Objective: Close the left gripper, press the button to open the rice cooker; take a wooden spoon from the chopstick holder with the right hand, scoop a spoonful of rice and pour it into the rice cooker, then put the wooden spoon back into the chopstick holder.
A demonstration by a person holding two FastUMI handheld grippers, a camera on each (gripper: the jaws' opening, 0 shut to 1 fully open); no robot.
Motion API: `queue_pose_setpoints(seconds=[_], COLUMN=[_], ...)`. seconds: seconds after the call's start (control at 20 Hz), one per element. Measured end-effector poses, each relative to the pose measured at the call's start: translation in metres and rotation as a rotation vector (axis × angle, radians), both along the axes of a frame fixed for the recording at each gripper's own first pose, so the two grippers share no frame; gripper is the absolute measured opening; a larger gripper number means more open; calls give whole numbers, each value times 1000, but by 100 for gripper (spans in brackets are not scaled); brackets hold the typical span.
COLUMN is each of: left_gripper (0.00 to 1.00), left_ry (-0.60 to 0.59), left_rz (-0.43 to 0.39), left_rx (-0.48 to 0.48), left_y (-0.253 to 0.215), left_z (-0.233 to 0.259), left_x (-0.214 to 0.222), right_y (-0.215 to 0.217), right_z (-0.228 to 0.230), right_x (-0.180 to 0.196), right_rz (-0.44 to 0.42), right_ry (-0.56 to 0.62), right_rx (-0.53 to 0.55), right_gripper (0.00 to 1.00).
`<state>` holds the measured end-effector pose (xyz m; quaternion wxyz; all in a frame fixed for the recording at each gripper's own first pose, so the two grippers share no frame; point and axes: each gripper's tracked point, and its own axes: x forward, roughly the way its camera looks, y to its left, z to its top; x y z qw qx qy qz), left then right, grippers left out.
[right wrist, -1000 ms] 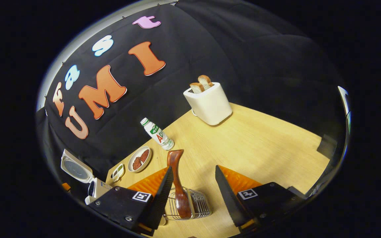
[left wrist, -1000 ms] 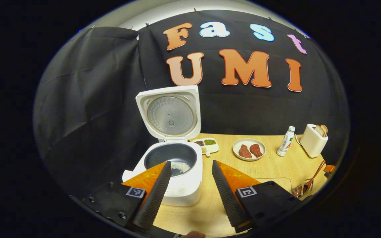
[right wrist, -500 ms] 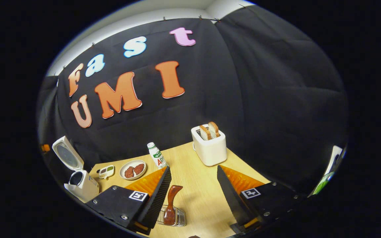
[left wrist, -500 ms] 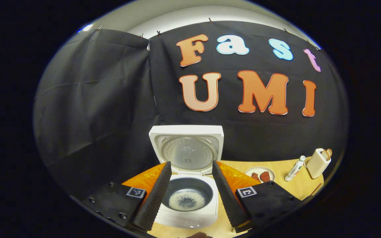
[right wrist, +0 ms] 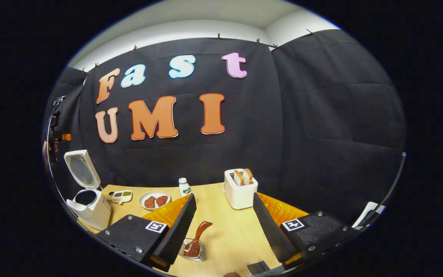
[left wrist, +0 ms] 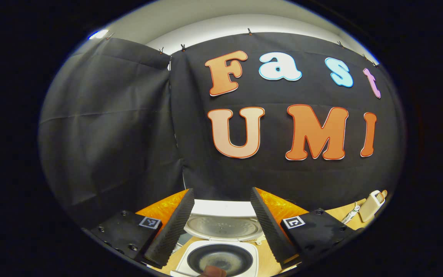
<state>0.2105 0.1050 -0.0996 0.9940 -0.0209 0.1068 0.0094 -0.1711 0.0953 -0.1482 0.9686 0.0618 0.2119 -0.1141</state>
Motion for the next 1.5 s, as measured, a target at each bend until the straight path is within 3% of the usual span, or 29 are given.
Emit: queue_pose_setpoints(seconds=[0.3, 0.4, 0.45, 0.5, 0.55, 0.6, 0.65, 0.75, 0.9, 1.5], left_gripper=[99, 99, 98, 98, 99, 99, 99, 99, 99, 100], left_ry=[104, 198, 240, 270, 292, 307, 328, 358, 415, 736], left_rz=[8, -27, -41, -28, -21, -25, -29, -29, -37, -48], left_rx=[-34, -98, -133, -115, -82, -54, -22, 27, 19, 4], left_y=[13, -2, -9, -7, -2, -2, -2, 1, -3, 4], left_z=[-36, -61, -70, -79, -87, -90, -93, -95, -102, -162], left_x=[68, 71, 74, 74, 77, 79, 80, 79, 64, -67], right_y=[-27, -29, -28, -27, -25, -22, -19, -15, -7, 2], right_z=[21, 24, 25, 26, 25, 24, 21, 18, 12, -10], right_x=[-32, -35, -35, -35, -33, -32, -30, -26, -18, 3], right_rz=[-89, -99, -100, -101, -95, -82, -69, -45, -22, 72], right_ry=[2, 3, 4, 4, 3, 7, 11, 18, 16, 29], right_rx=[-77, -87, -89, -94, -96, -100, -108, -124, -97, -45], right_gripper=[93, 93, 98, 93, 98, 93, 98, 93, 93, 93])
